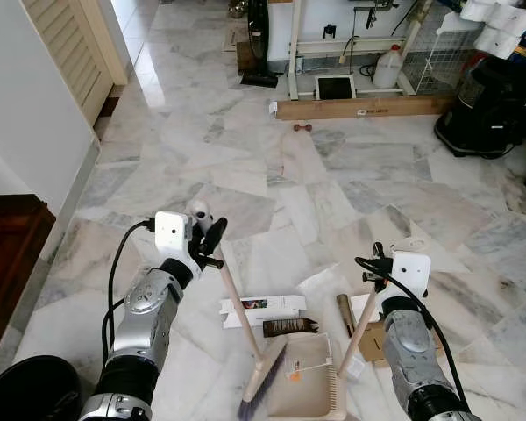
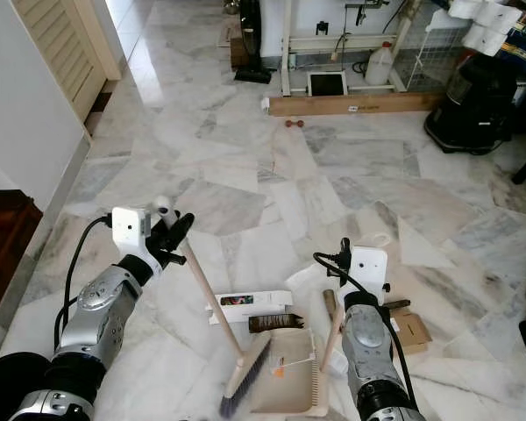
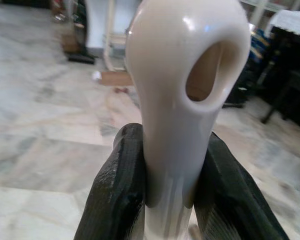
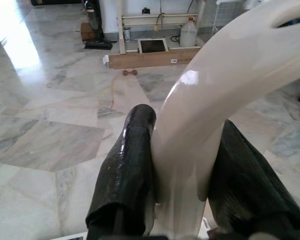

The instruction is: Sweep floor

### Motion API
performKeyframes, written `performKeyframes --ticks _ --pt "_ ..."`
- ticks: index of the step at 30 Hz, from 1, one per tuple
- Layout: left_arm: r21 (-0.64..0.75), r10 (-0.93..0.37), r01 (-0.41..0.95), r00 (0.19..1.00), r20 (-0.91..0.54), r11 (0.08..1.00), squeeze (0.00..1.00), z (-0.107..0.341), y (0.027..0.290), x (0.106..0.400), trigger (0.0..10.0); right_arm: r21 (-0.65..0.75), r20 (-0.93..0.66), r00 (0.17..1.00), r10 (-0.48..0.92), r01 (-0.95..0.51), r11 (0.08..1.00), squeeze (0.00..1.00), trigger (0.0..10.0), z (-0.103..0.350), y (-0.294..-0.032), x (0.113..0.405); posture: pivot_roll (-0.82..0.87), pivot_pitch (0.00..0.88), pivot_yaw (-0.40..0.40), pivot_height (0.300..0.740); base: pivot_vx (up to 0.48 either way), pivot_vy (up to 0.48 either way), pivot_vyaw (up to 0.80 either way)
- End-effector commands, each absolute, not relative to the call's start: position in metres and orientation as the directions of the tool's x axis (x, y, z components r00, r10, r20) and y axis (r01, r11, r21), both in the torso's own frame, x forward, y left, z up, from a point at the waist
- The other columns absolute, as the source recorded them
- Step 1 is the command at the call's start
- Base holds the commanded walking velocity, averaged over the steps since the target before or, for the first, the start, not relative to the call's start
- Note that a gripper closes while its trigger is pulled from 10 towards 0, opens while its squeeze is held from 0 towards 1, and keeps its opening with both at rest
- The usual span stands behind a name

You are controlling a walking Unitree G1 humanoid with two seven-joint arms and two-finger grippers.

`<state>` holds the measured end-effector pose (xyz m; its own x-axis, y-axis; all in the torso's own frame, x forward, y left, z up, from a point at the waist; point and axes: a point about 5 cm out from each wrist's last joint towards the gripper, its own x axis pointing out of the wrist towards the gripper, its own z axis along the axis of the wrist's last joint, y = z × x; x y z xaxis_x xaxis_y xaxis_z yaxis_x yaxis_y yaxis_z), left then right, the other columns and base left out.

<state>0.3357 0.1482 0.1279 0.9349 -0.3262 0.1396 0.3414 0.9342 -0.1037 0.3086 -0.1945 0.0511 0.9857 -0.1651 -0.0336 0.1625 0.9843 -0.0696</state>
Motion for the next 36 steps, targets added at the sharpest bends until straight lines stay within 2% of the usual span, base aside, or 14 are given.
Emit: performKeyframes --ticks 1,5,9,22,30,36 --pt "-0.049 -0.276 0.292 0.938 0.210 0.955 0.00 0.142 0.155 0.340 10.0 -0.054 -0.005 0.984 -0.175 0.175 0.983 0.00 10.0 0.055 -0.195 0.310 0.01 0.075 0.053 0.740 0.000 0.000 0.00" --pt "0.018 -0.212 0.214 0.950 0.229 0.977 0.00 0.139 0.162 0.336 10.0 -0.045 -0.001 0.984 -0.178 0.178 0.983 0.00 10.0 0.054 -0.195 0.309 0.00 0.075 0.053 0.740 0.000 0.000 0.00" --pt "0.020 -0.135 0.134 0.962 0.238 0.991 0.00 0.133 0.170 0.332 10.0 -0.038 -0.004 0.984 -0.180 0.180 0.983 0.00 10.0 0.052 -0.196 0.307 0.00 0.074 0.051 0.740 0.000 0.000 0.00" --pt "0.118 0.035 -0.048 0.993 0.109 0.992 0.00 0.080 0.196 0.311 10.0 -0.021 -0.006 0.984 -0.178 0.178 0.984 0.00 10.0 0.044 -0.194 0.298 -0.01 0.055 0.043 0.740 0.000 0.000 0.00" --pt "0.066 0.081 -0.081 0.997 -0.004 0.995 0.00 0.053 0.204 0.298 10.0 -0.032 -0.029 0.983 -0.182 0.181 0.983 0.00 10.0 0.037 -0.193 0.293 -0.01 0.040 0.044 0.740 0.000 0.000 0.00" --pt "0.048 0.063 -0.060 0.996 -0.060 0.997 0.00 0.039 0.201 0.292 10.0 -0.026 -0.037 0.984 -0.176 0.175 0.984 0.00 10.0 0.035 -0.192 0.292 -0.01 0.033 0.046 0.740 0.000 0.000 0.00"
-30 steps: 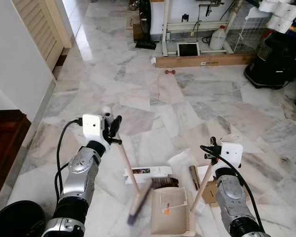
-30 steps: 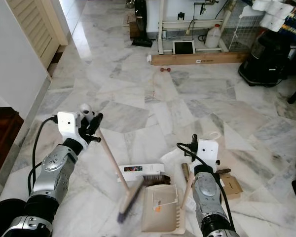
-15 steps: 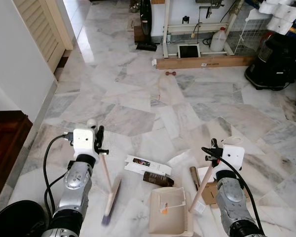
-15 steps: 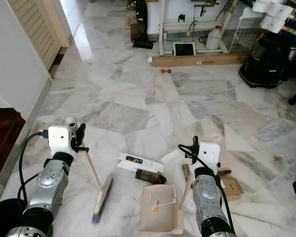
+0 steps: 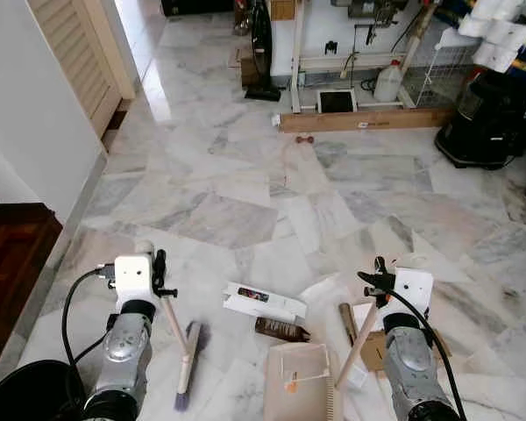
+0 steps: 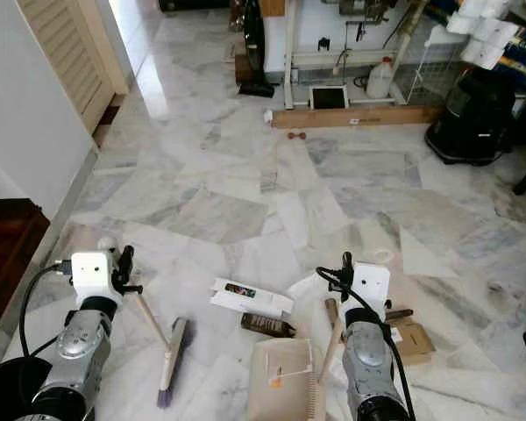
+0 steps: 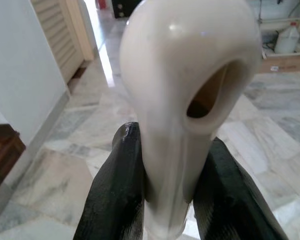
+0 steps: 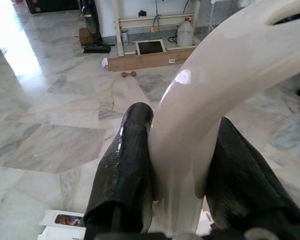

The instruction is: Sweep floor

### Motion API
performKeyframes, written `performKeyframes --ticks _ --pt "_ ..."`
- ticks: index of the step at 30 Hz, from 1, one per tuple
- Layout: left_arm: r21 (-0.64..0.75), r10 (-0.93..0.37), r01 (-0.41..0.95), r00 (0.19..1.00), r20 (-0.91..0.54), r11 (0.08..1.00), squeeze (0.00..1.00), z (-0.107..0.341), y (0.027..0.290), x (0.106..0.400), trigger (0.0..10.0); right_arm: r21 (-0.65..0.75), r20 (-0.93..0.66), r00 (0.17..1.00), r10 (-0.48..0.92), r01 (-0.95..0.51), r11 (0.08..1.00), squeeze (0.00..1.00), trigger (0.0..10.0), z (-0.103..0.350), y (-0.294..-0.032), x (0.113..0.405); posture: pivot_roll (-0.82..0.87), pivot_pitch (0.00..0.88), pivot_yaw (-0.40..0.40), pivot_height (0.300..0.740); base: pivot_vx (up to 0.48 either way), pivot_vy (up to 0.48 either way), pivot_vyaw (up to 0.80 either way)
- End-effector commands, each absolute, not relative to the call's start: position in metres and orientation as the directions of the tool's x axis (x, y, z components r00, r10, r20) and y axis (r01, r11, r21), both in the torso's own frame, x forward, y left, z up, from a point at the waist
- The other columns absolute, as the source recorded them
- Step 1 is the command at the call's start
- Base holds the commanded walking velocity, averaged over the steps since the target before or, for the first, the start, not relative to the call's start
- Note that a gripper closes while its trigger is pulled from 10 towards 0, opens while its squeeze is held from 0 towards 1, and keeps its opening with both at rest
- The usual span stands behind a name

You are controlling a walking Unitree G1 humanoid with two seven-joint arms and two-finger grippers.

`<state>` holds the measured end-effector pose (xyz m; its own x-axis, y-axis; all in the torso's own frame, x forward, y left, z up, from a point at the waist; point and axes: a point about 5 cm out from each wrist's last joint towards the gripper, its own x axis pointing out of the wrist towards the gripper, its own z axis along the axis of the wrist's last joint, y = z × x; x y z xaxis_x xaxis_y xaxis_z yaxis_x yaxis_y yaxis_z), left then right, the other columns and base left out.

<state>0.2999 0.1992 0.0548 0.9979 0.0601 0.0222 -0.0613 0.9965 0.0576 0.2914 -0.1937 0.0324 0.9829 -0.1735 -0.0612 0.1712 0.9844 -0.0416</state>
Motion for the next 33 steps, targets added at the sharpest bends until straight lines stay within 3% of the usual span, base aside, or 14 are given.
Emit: performKeyframes --ticks 1,11,33 --pt "0.047 0.064 -0.061 0.996 -0.063 0.997 0.00 0.038 0.201 0.292 10.0 -0.026 -0.037 0.984 -0.176 0.175 0.984 0.00 10.0 0.034 -0.192 0.292 -0.01 0.033 0.046 0.740 0.000 0.000 0.00" --pt "0.029 0.067 -0.063 0.983 -0.172 0.998 0.00 0.012 0.202 0.274 10.0 -0.023 -0.037 0.983 -0.178 0.177 0.984 0.00 10.0 0.035 -0.193 0.292 -0.02 0.017 0.043 0.740 0.000 0.000 0.00" --pt "0.012 0.065 -0.064 0.984 -0.164 0.998 0.00 0.011 0.198 0.275 10.0 -0.062 -0.097 0.980 -0.171 0.166 0.984 0.00 10.0 0.021 -0.190 0.284 -0.02 0.000 0.047 0.740 0.000 0.000 0.00"
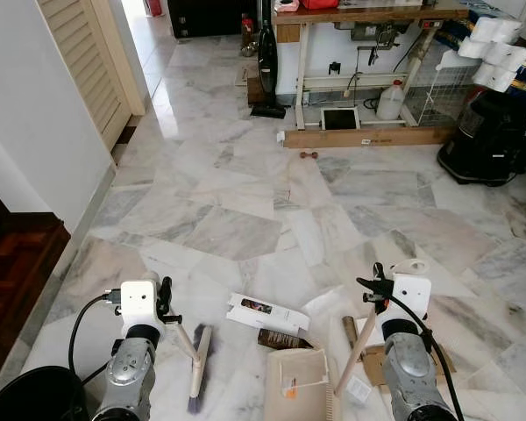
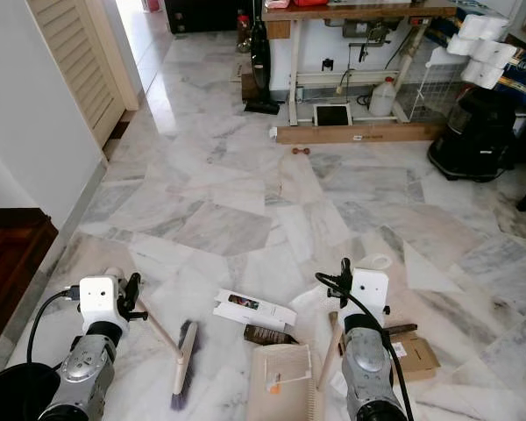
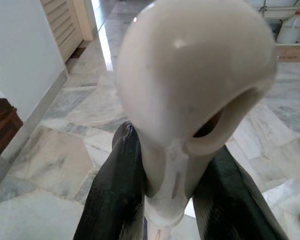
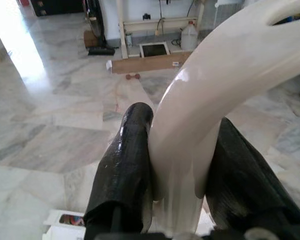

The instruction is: Sweep floor

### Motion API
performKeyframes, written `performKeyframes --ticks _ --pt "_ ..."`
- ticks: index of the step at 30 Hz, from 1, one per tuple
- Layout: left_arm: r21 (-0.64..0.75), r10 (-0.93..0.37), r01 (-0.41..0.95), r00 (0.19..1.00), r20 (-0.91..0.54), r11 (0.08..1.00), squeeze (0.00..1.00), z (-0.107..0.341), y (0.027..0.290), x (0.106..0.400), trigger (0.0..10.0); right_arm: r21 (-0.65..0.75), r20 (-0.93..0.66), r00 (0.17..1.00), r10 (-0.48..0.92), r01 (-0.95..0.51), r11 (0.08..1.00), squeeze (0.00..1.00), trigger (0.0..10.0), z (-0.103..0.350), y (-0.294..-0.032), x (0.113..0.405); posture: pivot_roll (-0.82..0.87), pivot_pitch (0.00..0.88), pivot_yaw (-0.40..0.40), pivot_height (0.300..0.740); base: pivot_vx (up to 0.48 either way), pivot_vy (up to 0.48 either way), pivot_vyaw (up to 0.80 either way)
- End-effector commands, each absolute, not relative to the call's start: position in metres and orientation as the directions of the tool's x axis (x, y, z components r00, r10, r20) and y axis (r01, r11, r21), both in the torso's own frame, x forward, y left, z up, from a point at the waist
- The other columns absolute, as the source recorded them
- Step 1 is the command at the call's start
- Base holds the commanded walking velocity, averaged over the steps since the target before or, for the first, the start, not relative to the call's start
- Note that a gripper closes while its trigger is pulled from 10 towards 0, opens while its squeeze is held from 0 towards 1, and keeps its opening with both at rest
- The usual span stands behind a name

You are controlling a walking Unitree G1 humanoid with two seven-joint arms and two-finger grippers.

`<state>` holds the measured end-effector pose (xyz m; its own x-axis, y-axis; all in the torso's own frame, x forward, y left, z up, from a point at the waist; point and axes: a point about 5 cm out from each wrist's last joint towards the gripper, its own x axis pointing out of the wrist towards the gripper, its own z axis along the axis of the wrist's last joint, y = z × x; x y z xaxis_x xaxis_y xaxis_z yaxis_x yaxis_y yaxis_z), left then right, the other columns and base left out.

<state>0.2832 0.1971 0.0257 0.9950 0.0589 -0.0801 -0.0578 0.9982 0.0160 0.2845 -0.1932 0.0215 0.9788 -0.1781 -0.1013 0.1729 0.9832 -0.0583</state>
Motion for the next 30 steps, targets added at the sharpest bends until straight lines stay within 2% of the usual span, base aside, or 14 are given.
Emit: performKeyframes --ticks 1,10,30 --pt "0.011 0.065 -0.064 0.985 -0.162 0.998 0.00 0.012 0.198 0.275 10.0 -0.080 -0.117 0.979 -0.166 0.158 0.984 0.00 10.0 0.018 -0.188 0.282 -0.02 0.000 0.047 0.740 0.000 0.000 0.00" --pt "0.010 0.068 -0.067 0.986 -0.153 0.998 0.00 0.013 0.200 0.276 10.0 -0.095 -0.170 0.973 -0.159 0.144 0.985 0.00 10.0 0.007 -0.186 0.274 -0.01 0.004 0.049 0.740 0.000 0.000 0.00" --pt "0.006 0.070 -0.070 0.986 -0.154 0.998 0.00 0.014 0.200 0.277 10.0 -0.087 -0.163 0.971 -0.173 0.160 0.983 0.00 10.0 0.008 -0.188 0.276 -0.02 0.005 0.046 0.740 0.000 0.000 0.00"
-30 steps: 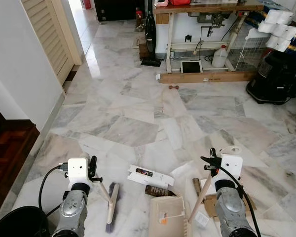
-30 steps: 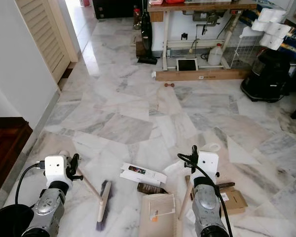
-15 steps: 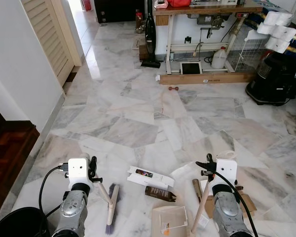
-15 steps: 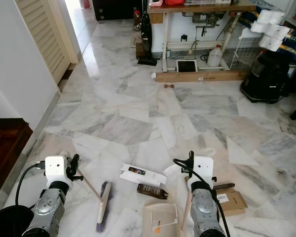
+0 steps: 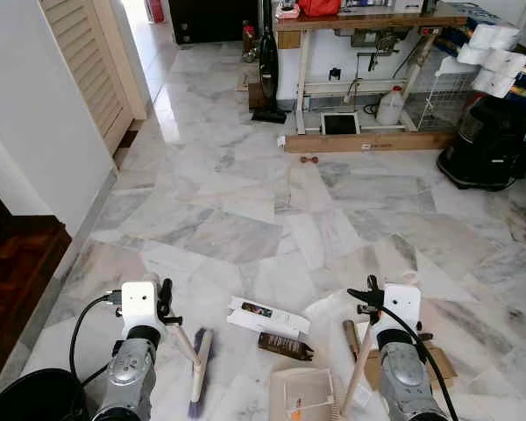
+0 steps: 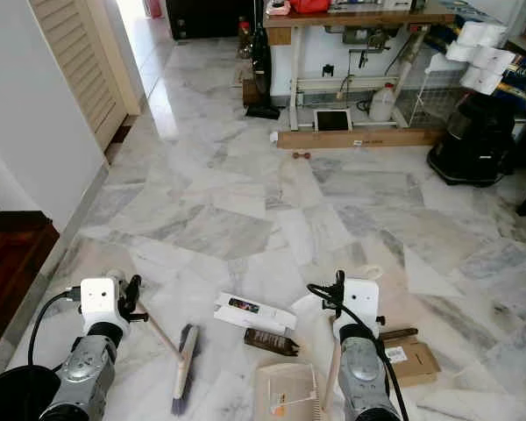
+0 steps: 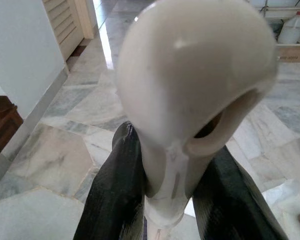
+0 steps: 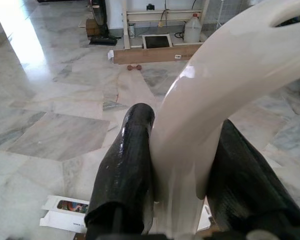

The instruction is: Sweep floor

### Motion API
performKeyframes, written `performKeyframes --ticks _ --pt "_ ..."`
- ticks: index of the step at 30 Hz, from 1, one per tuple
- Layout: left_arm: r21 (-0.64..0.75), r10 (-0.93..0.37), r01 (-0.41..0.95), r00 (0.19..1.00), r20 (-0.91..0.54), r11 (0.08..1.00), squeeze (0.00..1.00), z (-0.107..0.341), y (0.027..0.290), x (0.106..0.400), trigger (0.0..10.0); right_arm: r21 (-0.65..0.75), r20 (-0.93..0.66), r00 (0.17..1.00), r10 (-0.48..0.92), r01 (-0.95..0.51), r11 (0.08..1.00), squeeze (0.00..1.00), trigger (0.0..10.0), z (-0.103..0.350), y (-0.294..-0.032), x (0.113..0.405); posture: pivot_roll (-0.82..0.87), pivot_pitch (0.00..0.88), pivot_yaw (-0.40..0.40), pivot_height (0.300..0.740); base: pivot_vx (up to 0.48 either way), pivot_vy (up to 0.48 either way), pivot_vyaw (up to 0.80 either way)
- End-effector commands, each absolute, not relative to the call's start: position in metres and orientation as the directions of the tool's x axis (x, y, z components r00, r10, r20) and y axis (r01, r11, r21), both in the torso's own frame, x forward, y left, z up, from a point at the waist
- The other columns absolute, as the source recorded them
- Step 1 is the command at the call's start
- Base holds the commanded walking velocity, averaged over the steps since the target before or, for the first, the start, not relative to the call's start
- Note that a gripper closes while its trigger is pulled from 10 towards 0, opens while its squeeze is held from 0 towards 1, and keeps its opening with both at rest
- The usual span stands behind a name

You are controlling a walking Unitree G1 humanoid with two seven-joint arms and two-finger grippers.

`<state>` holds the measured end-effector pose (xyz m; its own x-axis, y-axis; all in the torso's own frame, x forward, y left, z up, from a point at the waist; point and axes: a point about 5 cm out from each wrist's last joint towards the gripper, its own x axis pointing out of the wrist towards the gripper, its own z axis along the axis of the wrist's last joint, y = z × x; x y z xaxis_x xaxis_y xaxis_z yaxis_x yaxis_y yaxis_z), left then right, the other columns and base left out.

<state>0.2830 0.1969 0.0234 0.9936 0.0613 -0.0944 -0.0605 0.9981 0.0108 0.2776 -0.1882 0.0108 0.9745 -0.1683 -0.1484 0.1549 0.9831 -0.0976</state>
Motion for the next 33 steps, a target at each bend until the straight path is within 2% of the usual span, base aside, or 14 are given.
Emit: performKeyframes --ticks 1,33 --pt "0.006 0.070 -0.070 0.986 -0.154 0.998 0.00 0.0135 0.1996 0.2771 10.0 -0.087 -0.163 0.971 -0.173 0.160 0.983 0.00 10.0 0.0083 -0.1881 0.2761 -0.02 0.005 0.046 0.740 0.000 0.000 0.00" --pt "0.003 0.067 -0.068 0.985 -0.157 0.998 0.00 0.0119 0.1977 0.2760 10.0 -0.047 -0.149 0.974 -0.170 0.165 0.985 0.00 10.0 0.0108 -0.1903 0.2773 -0.02 0.000 0.040 0.740 0.000 0.000 0.00"
